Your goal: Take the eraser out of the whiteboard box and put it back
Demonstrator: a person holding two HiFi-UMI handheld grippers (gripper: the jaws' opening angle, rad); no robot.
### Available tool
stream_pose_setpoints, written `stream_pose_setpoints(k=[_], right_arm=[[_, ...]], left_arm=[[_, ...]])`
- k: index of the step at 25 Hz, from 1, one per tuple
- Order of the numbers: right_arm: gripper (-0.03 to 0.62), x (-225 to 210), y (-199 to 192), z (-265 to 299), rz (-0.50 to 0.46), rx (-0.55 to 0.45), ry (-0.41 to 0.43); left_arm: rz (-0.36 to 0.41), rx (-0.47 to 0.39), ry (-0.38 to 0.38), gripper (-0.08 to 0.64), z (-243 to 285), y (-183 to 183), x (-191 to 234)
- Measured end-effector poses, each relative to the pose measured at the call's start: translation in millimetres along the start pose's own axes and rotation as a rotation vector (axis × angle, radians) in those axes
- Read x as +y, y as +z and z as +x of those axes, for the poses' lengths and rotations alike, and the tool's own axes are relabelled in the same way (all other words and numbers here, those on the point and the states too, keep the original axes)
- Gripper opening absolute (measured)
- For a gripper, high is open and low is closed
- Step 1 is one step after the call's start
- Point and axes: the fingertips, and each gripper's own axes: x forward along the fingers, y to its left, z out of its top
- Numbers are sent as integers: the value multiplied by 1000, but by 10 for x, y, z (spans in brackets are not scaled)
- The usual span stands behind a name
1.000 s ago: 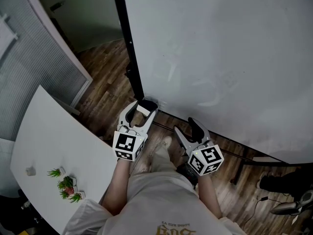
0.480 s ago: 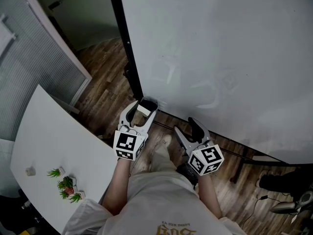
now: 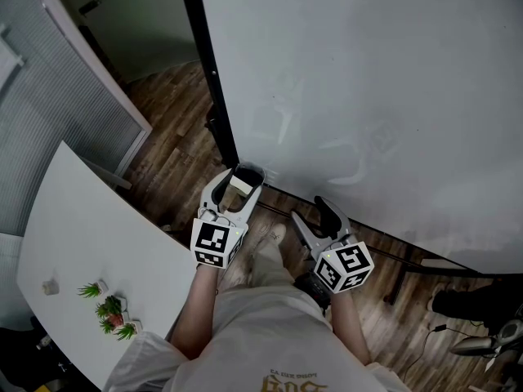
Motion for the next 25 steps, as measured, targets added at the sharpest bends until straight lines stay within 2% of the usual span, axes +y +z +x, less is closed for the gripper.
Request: stream_pose_setpoints(k=[6,25], right_arm=[[273,-22,8,28,0,4,-3],[273,-24,8,-33,3,-8,2]], left_arm=[[8,6,-2,261,30,-40,4],[-47,-18,-12,262,0,-42,-7]])
